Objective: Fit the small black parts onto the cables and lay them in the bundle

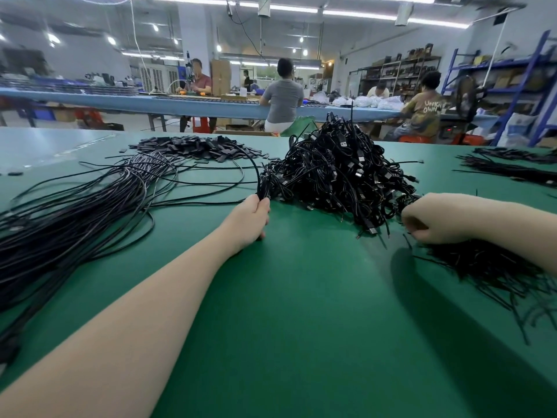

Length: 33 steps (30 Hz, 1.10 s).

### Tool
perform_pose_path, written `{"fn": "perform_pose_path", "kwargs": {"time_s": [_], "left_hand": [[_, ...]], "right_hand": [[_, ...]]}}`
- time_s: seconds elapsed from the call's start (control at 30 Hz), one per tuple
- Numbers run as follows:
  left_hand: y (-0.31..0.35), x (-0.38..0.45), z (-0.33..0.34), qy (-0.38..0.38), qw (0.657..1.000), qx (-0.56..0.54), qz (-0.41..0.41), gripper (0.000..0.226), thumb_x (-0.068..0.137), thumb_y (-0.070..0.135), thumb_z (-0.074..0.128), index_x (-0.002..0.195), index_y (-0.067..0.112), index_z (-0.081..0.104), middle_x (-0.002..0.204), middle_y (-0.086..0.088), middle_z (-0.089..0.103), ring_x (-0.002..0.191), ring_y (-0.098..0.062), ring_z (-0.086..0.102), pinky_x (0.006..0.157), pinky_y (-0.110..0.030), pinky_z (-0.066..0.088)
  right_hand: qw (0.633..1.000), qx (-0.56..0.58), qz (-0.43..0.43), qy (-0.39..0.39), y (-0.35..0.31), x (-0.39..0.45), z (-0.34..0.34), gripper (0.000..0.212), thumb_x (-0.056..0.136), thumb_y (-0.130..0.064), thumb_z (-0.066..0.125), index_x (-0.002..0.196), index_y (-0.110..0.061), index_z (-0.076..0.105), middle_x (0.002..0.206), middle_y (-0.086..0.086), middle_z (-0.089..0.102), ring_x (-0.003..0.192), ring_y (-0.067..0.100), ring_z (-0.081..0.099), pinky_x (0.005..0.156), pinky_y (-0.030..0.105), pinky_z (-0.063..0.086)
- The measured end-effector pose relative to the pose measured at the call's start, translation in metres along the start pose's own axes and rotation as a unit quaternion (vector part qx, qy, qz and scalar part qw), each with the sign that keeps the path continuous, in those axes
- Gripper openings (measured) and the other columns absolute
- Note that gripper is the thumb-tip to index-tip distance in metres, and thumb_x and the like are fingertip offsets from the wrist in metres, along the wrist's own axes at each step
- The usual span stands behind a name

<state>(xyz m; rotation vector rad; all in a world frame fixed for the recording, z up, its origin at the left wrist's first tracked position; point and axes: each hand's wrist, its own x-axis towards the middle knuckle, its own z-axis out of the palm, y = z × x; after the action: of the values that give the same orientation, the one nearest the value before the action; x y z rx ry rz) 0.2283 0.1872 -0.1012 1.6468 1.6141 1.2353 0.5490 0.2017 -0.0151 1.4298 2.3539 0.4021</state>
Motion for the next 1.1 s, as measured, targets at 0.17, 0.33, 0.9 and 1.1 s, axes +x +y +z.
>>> {"fn": "perform_pose_path", "kwargs": {"time_s": [0.17, 0.33, 0.9, 1.1], "left_hand": [[0.002, 0.0, -0.002, -0.001, 1.0, -0.024, -0.01, 0.029, 0.101, 0.034, 0.033, 0.081, 0.017, 0.044, 0.07, 0.001, 0.049, 0.045, -0.013, 0.049, 0.057, -0.029, 0.036], [0.006, -0.001, -0.003, -0.011, 1.0, -0.008, -0.008, 0.027, 0.097, 0.032, 0.035, 0.075, 0.016, 0.036, 0.061, 0.004, 0.041, 0.046, -0.015, 0.04, 0.049, -0.027, 0.031], [0.01, -0.003, 0.011, -0.01, 0.953, 0.289, 0.094, 0.032, 0.1, 0.045, 0.033, 0.091, 0.016, 0.046, 0.085, -0.002, 0.056, 0.087, -0.031, 0.055, 0.069, -0.038, 0.042], [0.01, -0.002, 0.009, -0.016, 0.954, 0.288, 0.084, 0.037, 0.1, 0.048, 0.033, 0.072, 0.023, 0.031, 0.072, 0.004, 0.045, 0.07, -0.025, 0.045, 0.057, -0.037, 0.028]], "right_hand": [[0.949, 0.245, 0.028, 0.196, -0.002, -0.002, 0.005, 0.015, 0.085, -0.015, 0.067, 0.098, -0.023, 0.066, 0.08, -0.011, 0.067, 0.07, 0.001, 0.061, 0.064, 0.014, 0.045], [0.81, 0.419, 0.015, 0.409, -0.057, 0.011, -0.016, 0.026, 0.085, -0.017, 0.07, 0.111, -0.019, 0.07, 0.075, -0.02, 0.064, 0.067, 0.0, 0.063, 0.063, 0.007, 0.046], [0.65, 0.6, -0.04, 0.464, -0.168, 0.057, -0.01, 0.019, 0.085, -0.009, 0.069, 0.085, -0.028, 0.066, 0.078, -0.019, 0.067, 0.075, -0.002, 0.065, 0.076, 0.023, 0.055], [0.645, 0.583, -0.031, 0.493, -0.163, 0.056, -0.007, 0.01, 0.087, -0.013, 0.067, 0.086, -0.023, 0.068, 0.079, -0.016, 0.068, 0.075, 0.001, 0.065, 0.076, 0.026, 0.054]]}}
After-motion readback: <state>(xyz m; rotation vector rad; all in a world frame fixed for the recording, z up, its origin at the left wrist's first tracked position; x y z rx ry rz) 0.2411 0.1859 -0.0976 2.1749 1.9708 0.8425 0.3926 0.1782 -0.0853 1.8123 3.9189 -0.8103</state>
